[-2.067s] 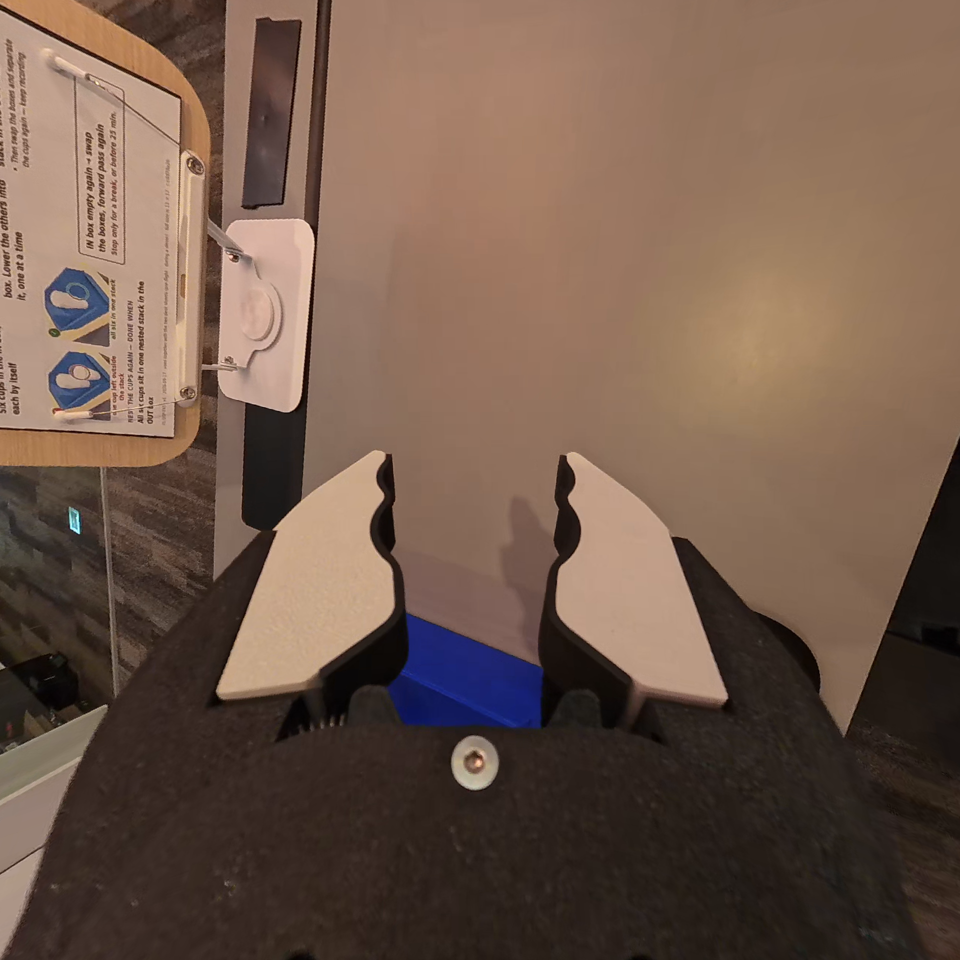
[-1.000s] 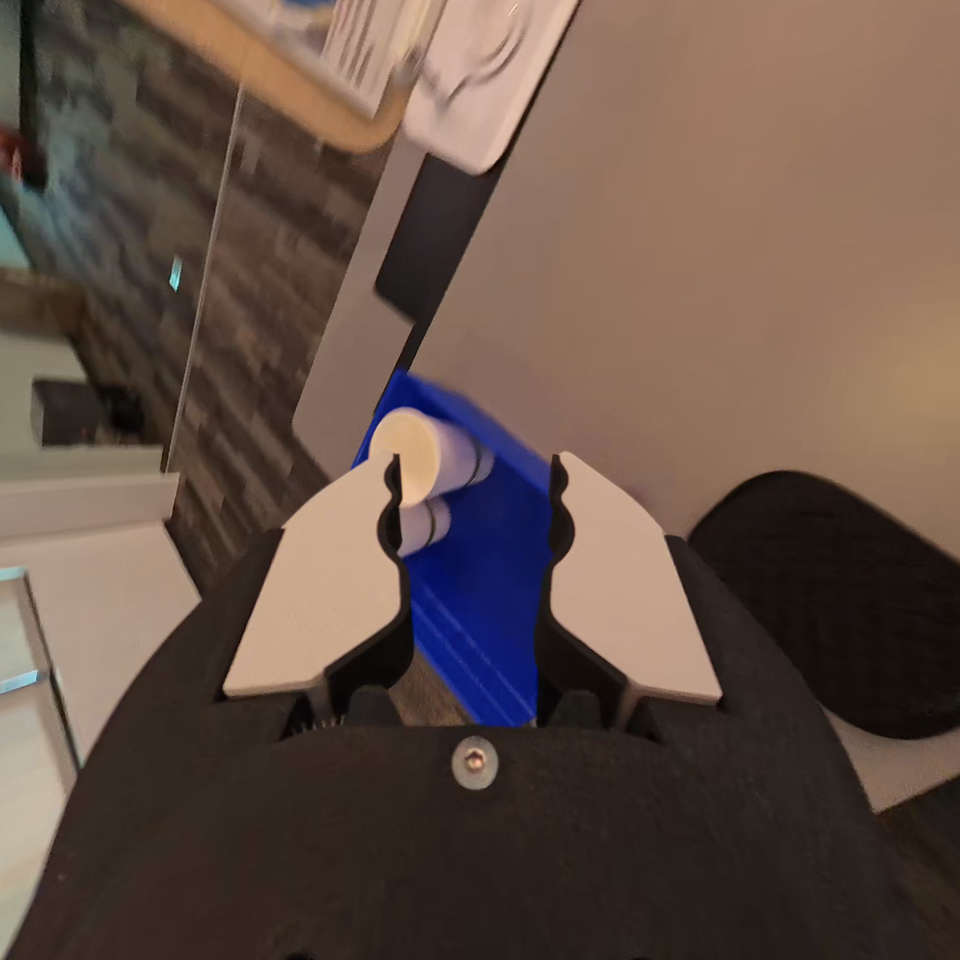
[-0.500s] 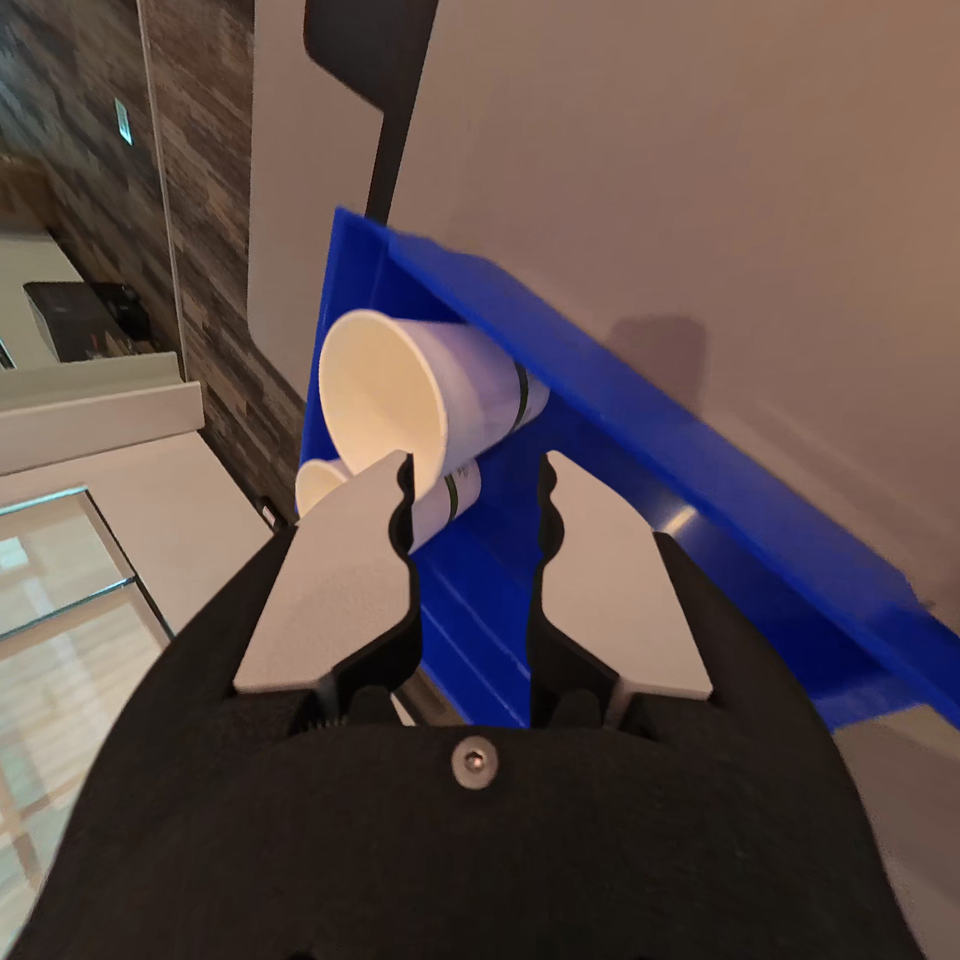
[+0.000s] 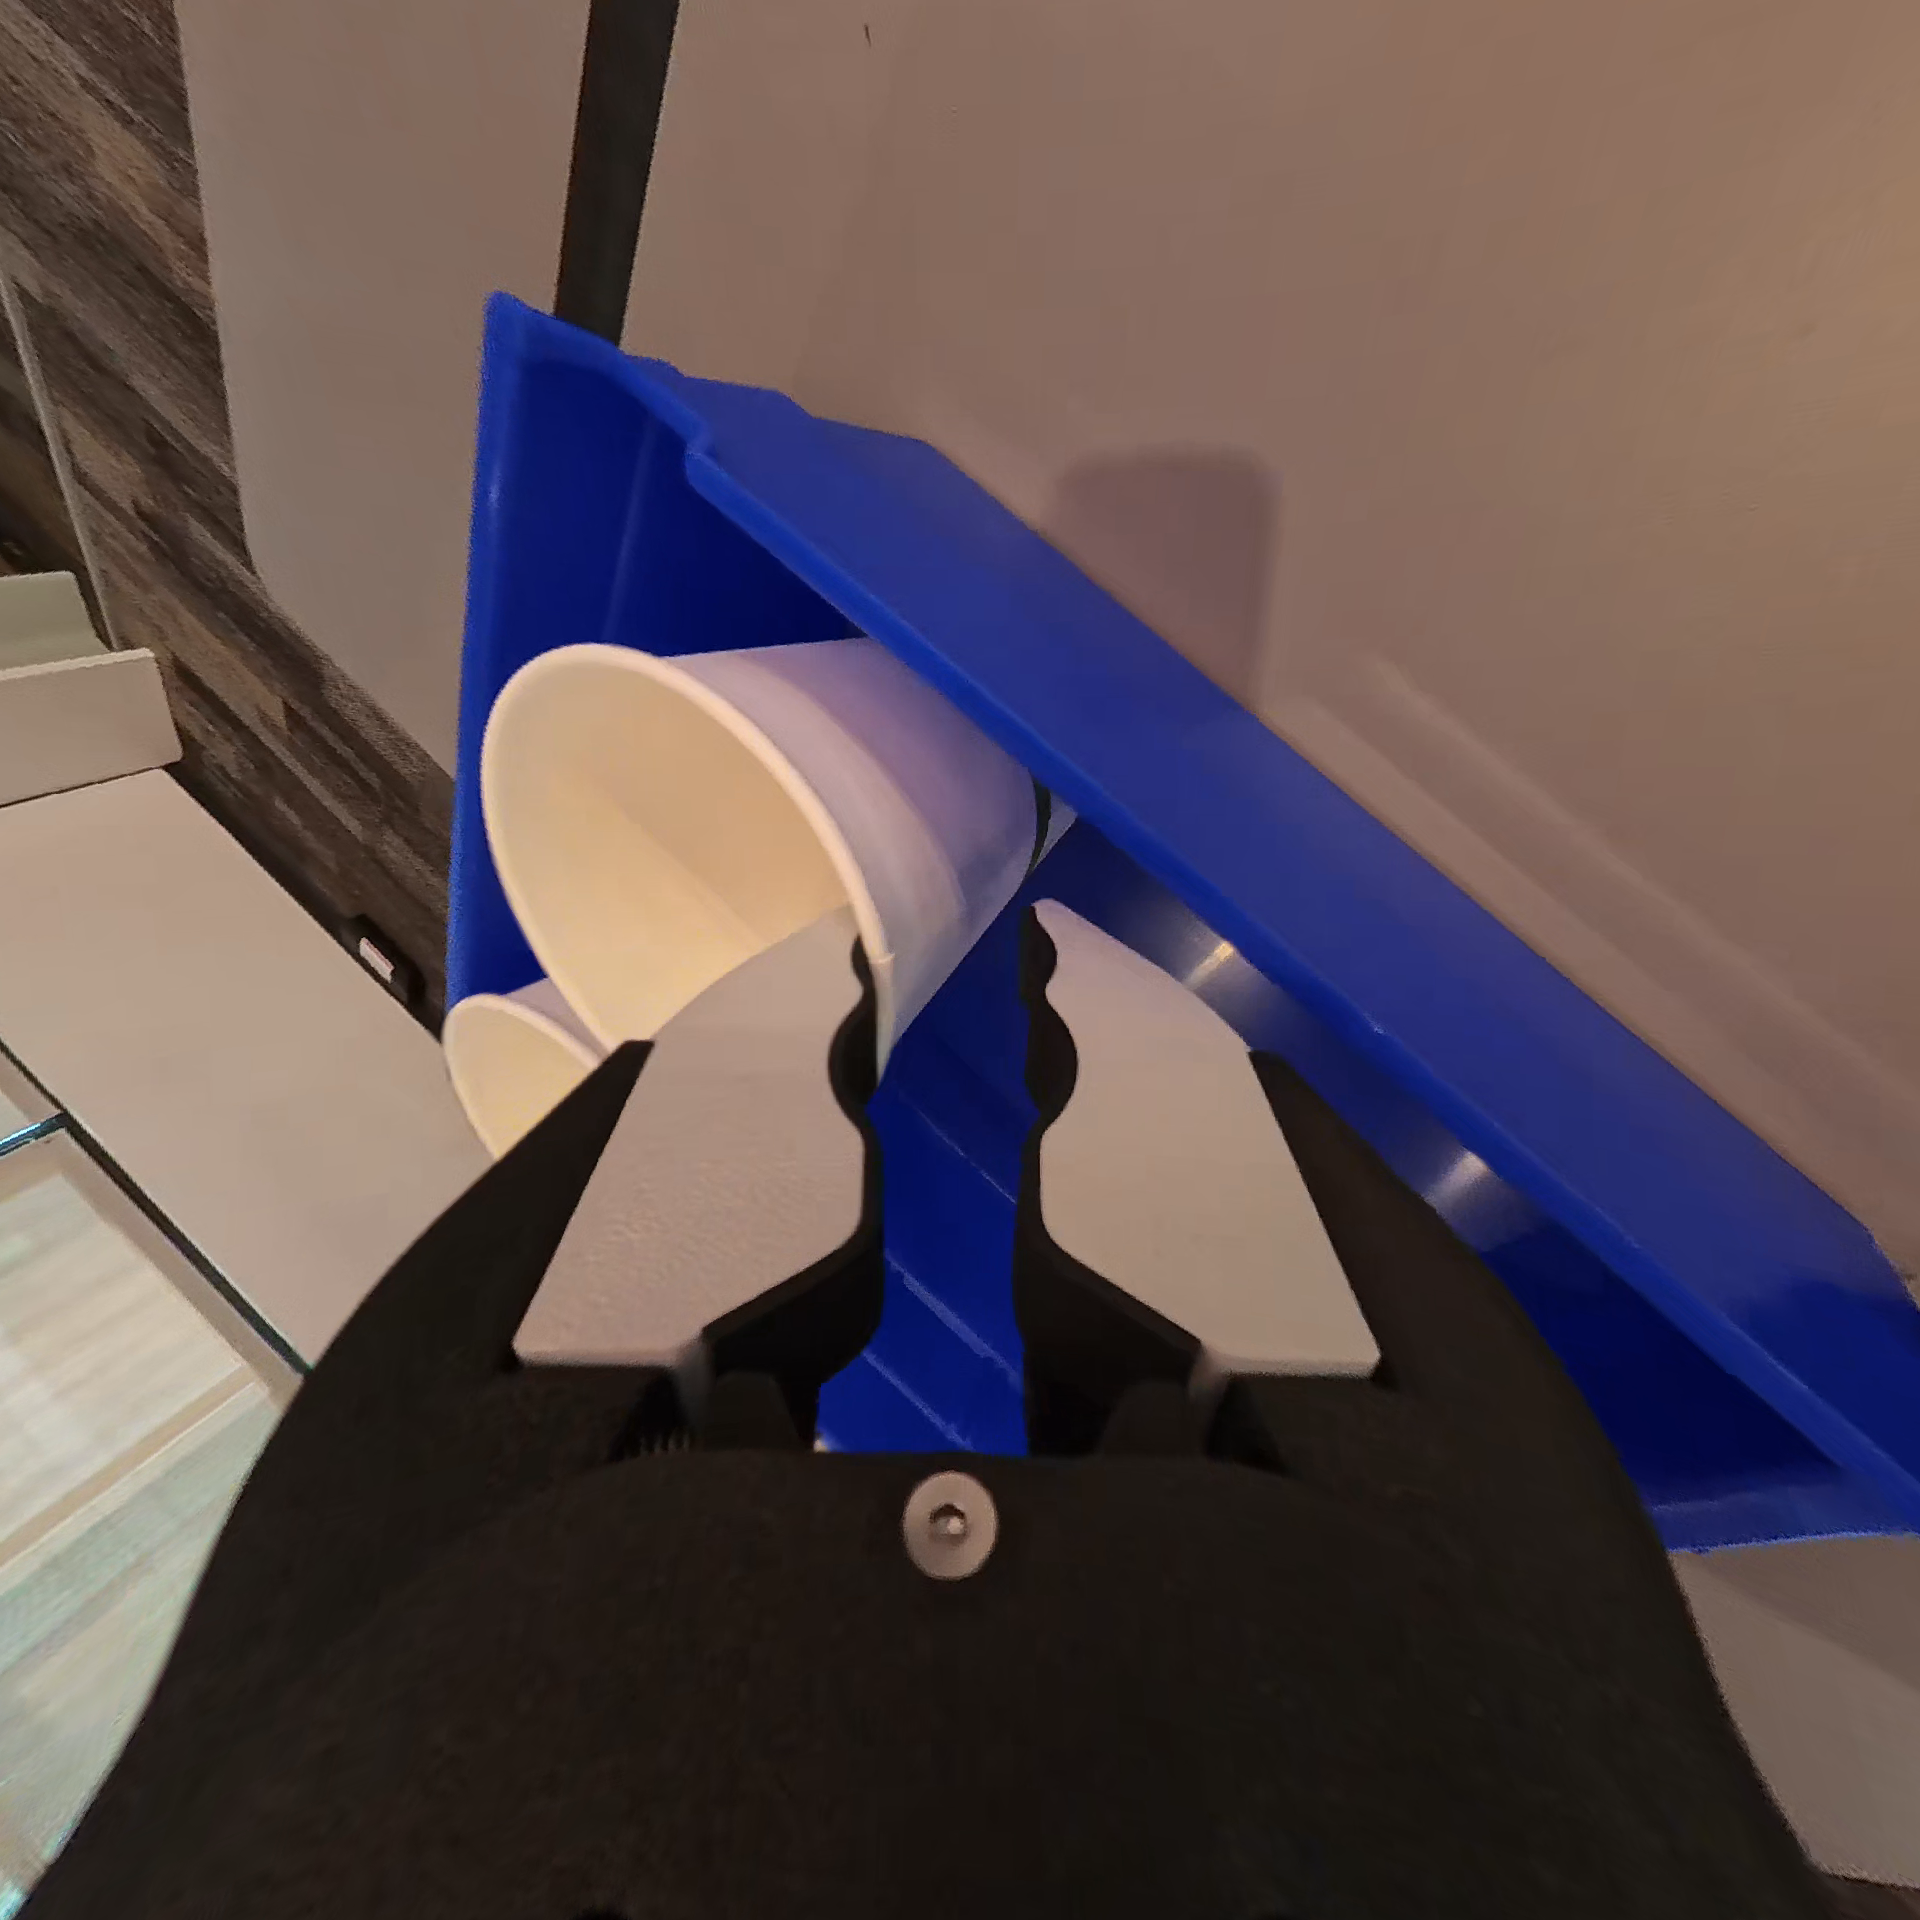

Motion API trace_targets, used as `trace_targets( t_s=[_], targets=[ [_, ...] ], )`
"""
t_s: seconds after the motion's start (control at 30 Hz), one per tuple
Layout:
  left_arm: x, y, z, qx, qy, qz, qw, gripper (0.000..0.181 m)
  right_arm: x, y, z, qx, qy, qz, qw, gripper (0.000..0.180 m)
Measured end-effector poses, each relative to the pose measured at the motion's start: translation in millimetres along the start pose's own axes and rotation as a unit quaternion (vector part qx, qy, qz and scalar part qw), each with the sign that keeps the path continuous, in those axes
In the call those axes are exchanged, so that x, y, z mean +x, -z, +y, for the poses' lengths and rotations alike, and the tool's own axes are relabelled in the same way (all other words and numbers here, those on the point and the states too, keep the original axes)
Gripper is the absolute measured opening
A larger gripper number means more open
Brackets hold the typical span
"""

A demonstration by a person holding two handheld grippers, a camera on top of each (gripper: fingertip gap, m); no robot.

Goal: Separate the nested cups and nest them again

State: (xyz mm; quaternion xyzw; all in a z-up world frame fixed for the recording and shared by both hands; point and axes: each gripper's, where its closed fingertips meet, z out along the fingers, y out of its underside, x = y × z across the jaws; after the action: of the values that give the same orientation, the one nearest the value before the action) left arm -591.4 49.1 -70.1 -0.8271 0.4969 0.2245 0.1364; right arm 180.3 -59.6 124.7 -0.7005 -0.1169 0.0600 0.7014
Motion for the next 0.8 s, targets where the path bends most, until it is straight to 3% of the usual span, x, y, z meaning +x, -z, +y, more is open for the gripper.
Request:
trace_targets(
  t_s=[0.23, 0.47, 0.67, 0.8],
  targets=[
    [10, -3, 4, 0.003, 0.006, 0.022, 1.000, 0.002, -2, -6, 6, -0.016, 0.005, -0.002, 1.000, 0.090],
    [9, 19, 10, -0.001, -0.009, 0.015, 1.000, 0.001, 1, -5, 9, -0.019, -0.006, -0.002, 1.000, 0.089],
    [-9, 87, -1, 0.020, -0.044, -0.027, 0.998, 0.001, -12, -9, 1, -0.013, 0.006, -0.019, 1.000, 0.088],
    [-4, 156, -40, 0.087, -0.075, -0.033, 0.993, 0.000, -56, -18, -16, 0.003, 0.050, -0.083, 0.995, 0.085]
  ],
)
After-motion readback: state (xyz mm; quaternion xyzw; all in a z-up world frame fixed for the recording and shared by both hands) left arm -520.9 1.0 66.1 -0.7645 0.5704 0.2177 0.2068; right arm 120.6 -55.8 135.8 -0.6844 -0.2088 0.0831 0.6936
